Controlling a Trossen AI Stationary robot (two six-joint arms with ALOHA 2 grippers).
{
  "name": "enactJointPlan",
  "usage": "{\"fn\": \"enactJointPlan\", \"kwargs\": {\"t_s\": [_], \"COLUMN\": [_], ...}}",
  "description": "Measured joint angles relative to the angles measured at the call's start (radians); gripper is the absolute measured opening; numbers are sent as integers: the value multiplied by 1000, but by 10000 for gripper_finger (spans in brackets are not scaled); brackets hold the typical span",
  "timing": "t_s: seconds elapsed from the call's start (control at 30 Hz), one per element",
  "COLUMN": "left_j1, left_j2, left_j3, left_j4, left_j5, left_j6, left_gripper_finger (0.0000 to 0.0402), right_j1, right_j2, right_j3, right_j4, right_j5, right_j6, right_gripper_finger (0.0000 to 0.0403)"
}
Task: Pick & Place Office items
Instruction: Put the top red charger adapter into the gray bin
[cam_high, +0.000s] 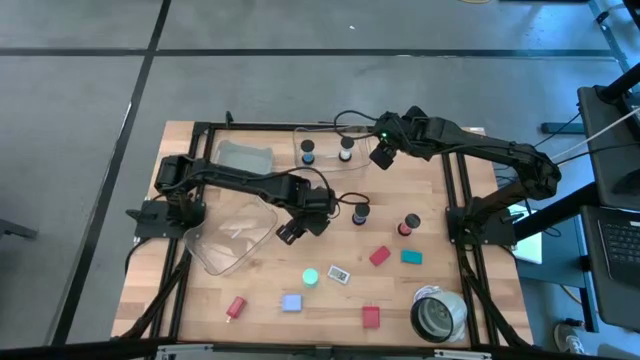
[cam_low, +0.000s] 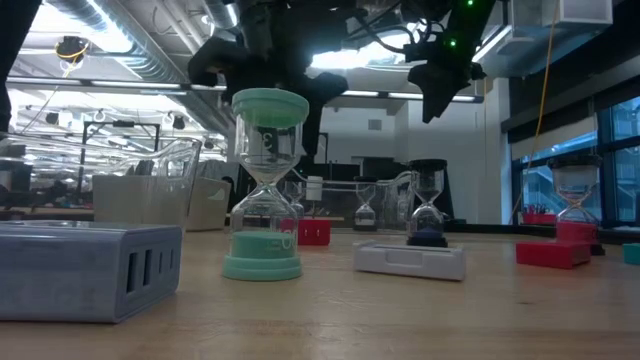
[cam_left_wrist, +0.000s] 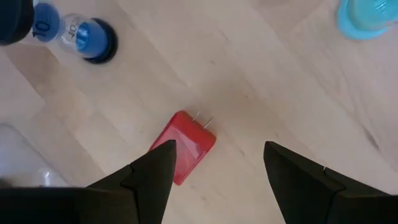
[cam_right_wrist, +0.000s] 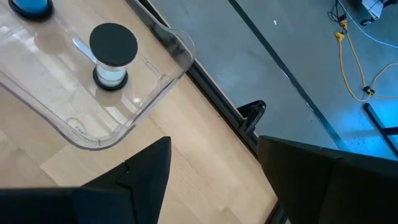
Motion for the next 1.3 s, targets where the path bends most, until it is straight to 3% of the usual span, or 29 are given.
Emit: {"fn": "enactJointPlan", "kwargs": {"t_s": [0.17,0.4,0.63,0.87,1.13,1.3], "left_j1": [25,108,169,208,189,190], "left_j2": [-8,-45,-71,-27,-9,-5], "left_j3": [-74,-192,-229,-229,-229,-229], "left_j4": [5,88,243,428,404,394], "left_j5": [47,208,231,245,242,242], "left_j6": [-2,54,299,325,281,401], "left_gripper_finger": [239,239,239,245,298,318], "right_j1": [-1,-1,-4,-4,-4,-4], "right_j2": [0,0,0,0,0,0], "right_j3": [0,0,0,0,0,0], "right_j4": [0,1,6,5,7,16], "right_j5": [2,2,2,2,2,2], "right_j6": [0,0,4,3,3,4], "right_gripper_finger": [242,242,242,242,242,242]}}
